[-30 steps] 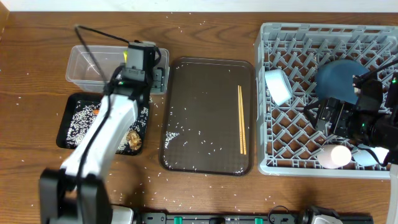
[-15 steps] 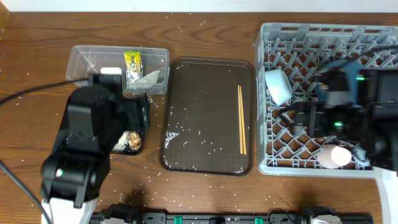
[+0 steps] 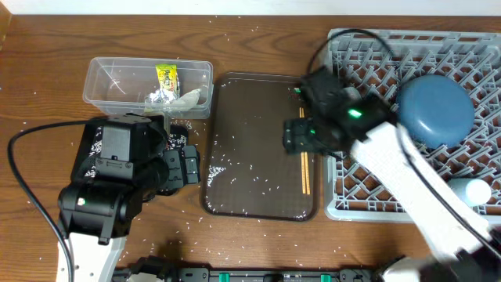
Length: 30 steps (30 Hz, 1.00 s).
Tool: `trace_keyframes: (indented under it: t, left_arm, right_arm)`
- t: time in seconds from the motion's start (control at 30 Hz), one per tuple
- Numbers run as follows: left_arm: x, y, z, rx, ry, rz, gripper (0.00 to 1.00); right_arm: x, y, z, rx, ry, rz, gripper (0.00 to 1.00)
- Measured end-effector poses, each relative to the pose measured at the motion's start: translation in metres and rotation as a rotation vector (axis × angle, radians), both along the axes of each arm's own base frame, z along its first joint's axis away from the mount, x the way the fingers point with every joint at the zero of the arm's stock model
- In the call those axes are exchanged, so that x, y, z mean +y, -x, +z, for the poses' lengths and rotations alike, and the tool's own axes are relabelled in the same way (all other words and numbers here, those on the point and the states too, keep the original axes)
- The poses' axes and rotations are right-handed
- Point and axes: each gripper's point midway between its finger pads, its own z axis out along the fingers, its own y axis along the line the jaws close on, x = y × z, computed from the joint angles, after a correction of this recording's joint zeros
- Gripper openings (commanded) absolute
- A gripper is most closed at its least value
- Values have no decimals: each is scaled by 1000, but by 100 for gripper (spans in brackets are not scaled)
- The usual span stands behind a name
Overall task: Sort waste into correct bins and load items into the dishwasher rack
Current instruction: 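Reach the right gripper to the chopsticks on the brown tray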
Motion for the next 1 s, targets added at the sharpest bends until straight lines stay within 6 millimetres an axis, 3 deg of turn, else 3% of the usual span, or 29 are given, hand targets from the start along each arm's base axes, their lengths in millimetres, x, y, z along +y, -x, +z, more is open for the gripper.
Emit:
trace_keyframes:
  t: [0.23,0.5,0.7,0.87,1.0]
  left_arm:
    - [-1,-4,-8,36,-4,2,98]
    - [-1,-6,-12,55,-7,3,98]
    - [-1,-6,-12,55,-7,3,98]
    - [-1,-6,-12,56,-7,3,98]
    - [-1,-6,-12,56,-7,3,98]
  right_arm:
    - [1,-8,-81,182,128,-52,62]
    - [16,-9,-143,305,131,-48,57]
    - [16,-6,-165,351,147,-48,58]
    - [17,-6,-166,354,144,-41,55]
    - [17,-5,-166,354,144,-14,57]
